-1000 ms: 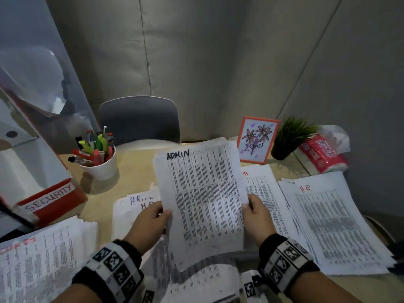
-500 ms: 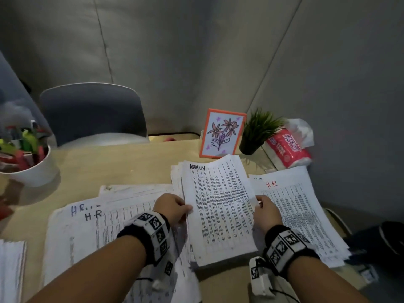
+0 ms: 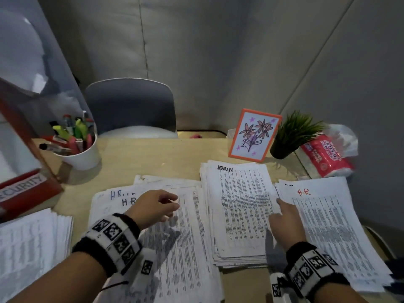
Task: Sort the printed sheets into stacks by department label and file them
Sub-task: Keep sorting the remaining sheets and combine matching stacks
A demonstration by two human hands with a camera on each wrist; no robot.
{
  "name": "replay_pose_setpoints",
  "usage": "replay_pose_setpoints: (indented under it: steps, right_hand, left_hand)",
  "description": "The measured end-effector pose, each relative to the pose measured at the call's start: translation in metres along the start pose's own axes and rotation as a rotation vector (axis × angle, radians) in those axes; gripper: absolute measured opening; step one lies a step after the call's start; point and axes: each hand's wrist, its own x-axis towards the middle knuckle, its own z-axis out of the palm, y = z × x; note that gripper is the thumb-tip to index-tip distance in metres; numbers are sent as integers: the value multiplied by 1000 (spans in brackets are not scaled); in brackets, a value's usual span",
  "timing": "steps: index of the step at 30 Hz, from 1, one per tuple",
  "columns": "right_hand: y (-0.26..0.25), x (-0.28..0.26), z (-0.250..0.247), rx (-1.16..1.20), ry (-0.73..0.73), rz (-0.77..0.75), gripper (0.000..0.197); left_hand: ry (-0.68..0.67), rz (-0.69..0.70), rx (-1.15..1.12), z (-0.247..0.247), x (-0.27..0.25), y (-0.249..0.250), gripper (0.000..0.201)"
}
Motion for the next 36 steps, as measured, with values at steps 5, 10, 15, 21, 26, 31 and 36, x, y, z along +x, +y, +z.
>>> replay_pose_setpoints:
  steps: [5,10,15,21,26,31,36]
  right_hand:
    - [-33,-50,37,60,-132,-199,37]
    - [-70,-74,84,47,-386,-184,41]
    - [-90,-77,107,0,-481,-49,50]
    - [-91,-79,130,44,-477,28,58]
    - [-93,-84,138,124,-419,35,38]
    - [-89,-91,142,115,-437,-110,15]
    - [-83,-87,134,124,-482,-137,8]
  left_hand:
    - [338,-205,8,-74,-56,-90,25]
    - [394,-348,-160,-79,-88,-144,33]
    - [424,-304,-192,-61,-83,-154,32]
    - [465,-247,-172,-41,-81,-155,23]
    - [479,-268,-169,-40,-81,-158,26]
    - [447,-300,-75,-44,-79,-153,36]
    - [479,-320,-314,-41,-74,-156,41]
